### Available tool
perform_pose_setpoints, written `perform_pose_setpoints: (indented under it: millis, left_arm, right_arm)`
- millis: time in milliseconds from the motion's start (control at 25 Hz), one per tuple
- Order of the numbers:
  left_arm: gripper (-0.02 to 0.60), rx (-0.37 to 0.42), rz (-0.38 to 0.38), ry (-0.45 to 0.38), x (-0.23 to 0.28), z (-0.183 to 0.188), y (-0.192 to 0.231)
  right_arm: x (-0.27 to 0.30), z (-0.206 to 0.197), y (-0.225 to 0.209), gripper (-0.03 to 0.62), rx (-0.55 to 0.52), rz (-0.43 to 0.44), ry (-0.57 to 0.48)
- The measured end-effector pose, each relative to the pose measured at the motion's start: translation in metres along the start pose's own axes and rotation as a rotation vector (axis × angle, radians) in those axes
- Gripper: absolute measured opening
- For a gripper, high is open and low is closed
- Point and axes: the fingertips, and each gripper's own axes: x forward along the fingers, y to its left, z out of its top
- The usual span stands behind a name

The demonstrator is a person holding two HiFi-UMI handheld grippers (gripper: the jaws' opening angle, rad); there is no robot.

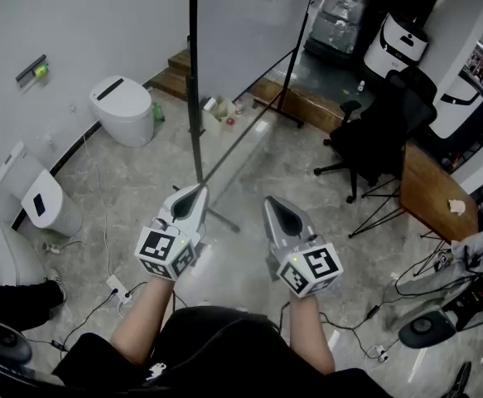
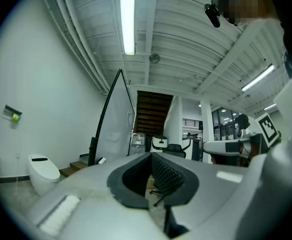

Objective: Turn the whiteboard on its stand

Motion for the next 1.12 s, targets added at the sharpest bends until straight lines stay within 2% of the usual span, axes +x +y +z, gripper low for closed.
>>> perform_pose_setpoints:
  millis: [360,640,1120]
  left_arm:
    - [0.005,0.003,0.021,-0.003,0.0,0.006,-0.003]
    - [0.005,-0.007,0.075,0.017,0.012,-0.003,0.009]
    - [0.005,-0.01,0.084,0.02,0.006,-0.01,0.012]
  right_arm:
    - [-0.007,0.002,-0.003,0.008,-0.002,-0.012,0.008]
    - [0.0,0.0,-0.014,0.009,-0.004,-0.021,0.013]
    - [0.0,-0.002,-0.013,0.009,0.0,-0.015,0.027]
